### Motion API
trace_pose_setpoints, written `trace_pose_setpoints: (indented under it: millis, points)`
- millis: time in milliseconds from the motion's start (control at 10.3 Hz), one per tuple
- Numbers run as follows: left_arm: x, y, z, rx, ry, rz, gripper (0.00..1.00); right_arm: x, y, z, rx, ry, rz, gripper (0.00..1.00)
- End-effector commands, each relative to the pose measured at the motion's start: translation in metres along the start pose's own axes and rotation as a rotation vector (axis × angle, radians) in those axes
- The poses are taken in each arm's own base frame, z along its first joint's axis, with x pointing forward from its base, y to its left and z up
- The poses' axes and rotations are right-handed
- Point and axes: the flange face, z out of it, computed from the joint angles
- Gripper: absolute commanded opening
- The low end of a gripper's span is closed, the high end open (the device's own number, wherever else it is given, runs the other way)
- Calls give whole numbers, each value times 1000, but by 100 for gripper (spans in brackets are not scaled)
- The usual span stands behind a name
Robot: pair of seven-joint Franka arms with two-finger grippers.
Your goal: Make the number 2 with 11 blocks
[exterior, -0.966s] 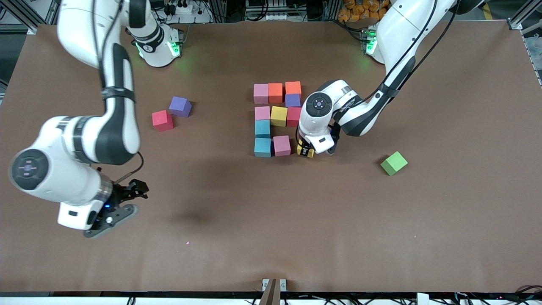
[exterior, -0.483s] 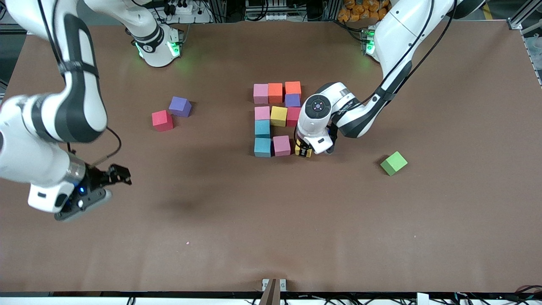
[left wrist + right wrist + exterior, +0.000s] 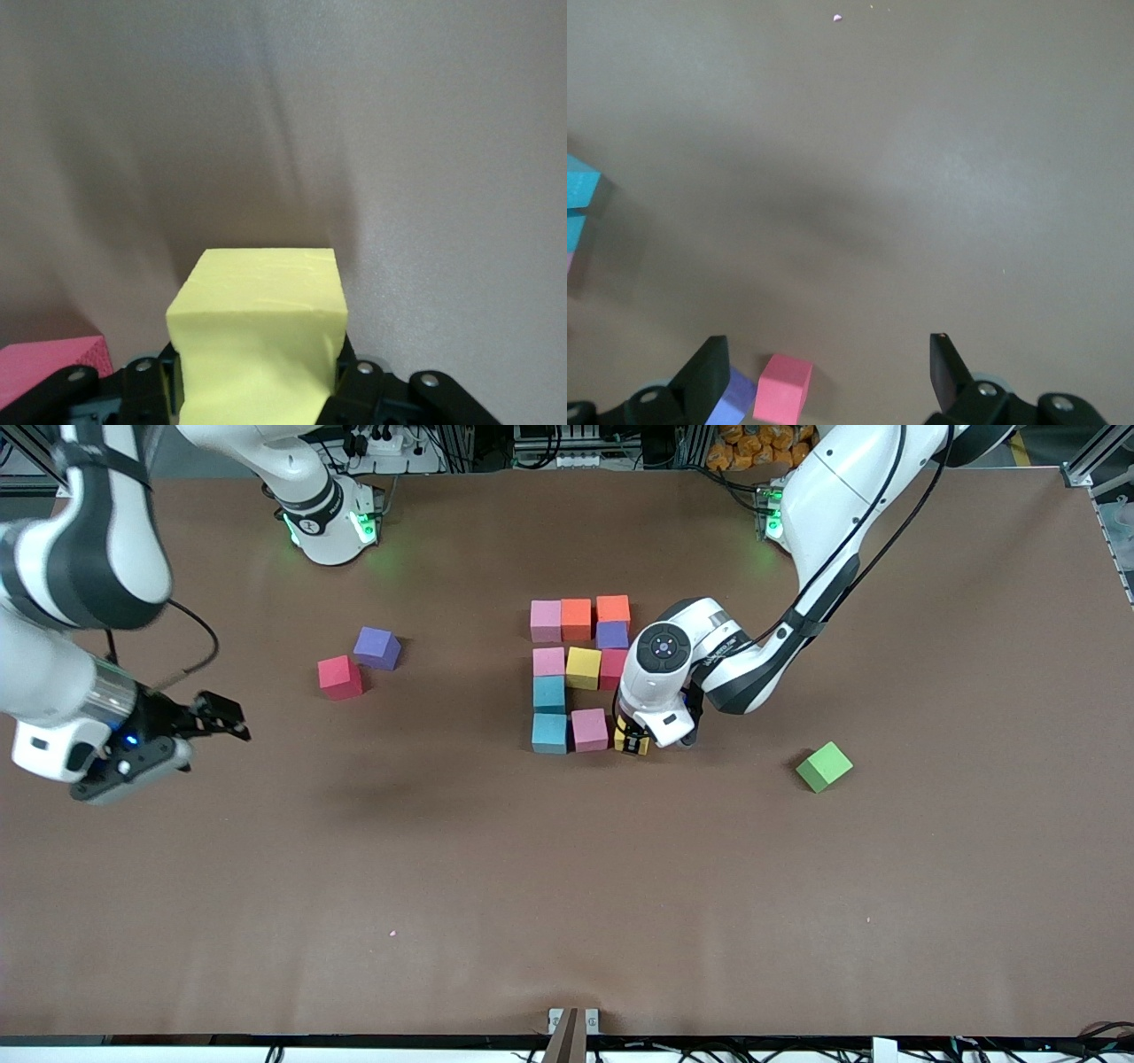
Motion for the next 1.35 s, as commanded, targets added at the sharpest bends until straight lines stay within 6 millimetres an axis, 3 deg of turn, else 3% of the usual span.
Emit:
trace_pose_setpoints:
  millis: [0,290,677,1063,1256]
  points:
    - [-15,6,2,-15,-18,-27,41,-28,-4,-36,-29,12,41,100]
    - [-21,7,4,-15,-25,-42,41,-34,-14,-46,-27,6,146,100]
    - [-22,8,6,-14,-28,-44,41,-59,-9,-97,-186,44,225,100]
    - [-23,12,1,-2,-53,-80,42,-61,-3,-109,-163,37,347,100]
    - [-23,13,-1,-4,-56,-112,41,-56,-14,-118,-179,52,324,100]
